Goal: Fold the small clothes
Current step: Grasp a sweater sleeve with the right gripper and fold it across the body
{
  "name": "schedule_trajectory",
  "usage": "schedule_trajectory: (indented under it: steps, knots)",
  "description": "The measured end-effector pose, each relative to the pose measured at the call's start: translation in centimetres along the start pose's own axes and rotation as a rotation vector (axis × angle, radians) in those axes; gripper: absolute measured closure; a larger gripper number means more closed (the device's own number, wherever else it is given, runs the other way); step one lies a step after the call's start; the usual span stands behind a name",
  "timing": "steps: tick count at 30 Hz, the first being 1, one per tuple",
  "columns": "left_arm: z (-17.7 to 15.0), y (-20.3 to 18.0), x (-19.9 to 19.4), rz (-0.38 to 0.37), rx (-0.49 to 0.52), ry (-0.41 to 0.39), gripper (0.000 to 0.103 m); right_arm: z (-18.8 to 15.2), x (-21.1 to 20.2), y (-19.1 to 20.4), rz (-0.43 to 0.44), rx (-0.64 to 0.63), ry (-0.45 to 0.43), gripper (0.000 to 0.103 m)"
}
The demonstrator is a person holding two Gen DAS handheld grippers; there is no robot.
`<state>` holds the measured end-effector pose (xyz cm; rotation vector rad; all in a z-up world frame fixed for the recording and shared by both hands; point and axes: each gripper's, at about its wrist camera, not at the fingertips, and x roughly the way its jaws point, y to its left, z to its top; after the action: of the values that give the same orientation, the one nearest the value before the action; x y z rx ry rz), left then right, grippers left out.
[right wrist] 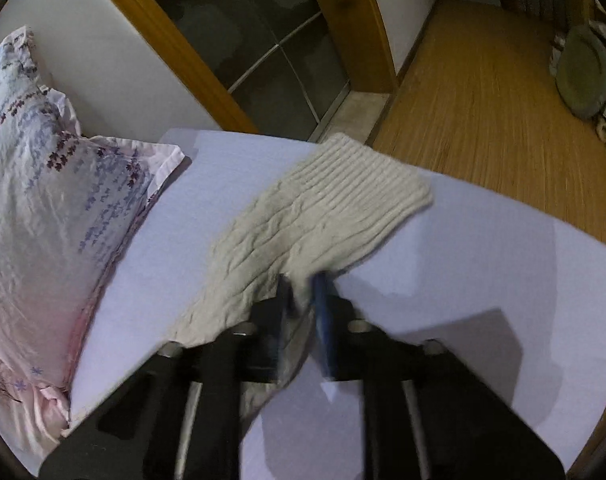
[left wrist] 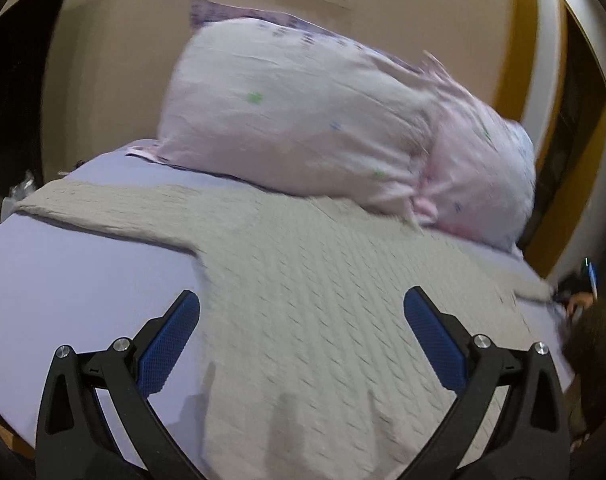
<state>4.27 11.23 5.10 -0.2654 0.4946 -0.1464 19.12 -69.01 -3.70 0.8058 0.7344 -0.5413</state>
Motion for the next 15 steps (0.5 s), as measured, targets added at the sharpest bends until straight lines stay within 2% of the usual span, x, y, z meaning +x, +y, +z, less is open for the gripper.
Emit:
schedule_trajectory:
  steps: [2,5,7,9,12,13,15]
  knots:
    - [0.7,2.2,0.1,0.033,-0.055,-0.007,0.001,0.1,-0.9,0.6,0.021,-0.028,-0.039,0.095]
    - [1.9,5.0,0.2,0.085,-0.114,0.007,0.001,-1.8,-5.9,5.4,0.119,-0.211,-0.183,0.095]
    - [2.7,6.6,0.1,0.122,-0.130,-0.012,0.001,-4.2,-8.9,9.8,0.232,-0.341,-0.220,0.095]
    - [3.4,8.0,0.2,0.184,-0.155,-0.033,0.001,-8.4,-12.1,15.2,0.380,-0.494,-0.224,0.095]
    - [4.0,10.6,0.5,0.220,-0.242,-0.043,0.001,-17.1,-15.0,23.3,0.583,-0.747,-0.155,0.096]
    - [4.3,11.8,0.8,0.223,-0.295,-0.041,0.001,-18.9,-15.0,24.7,0.619,-0.793,-0.123,0.094]
    - [4.7,14.0,1.5,0.216,-0.386,-0.026,0.001,-25.7,-14.2,28.5,0.717,-0.939,0.059,0.086]
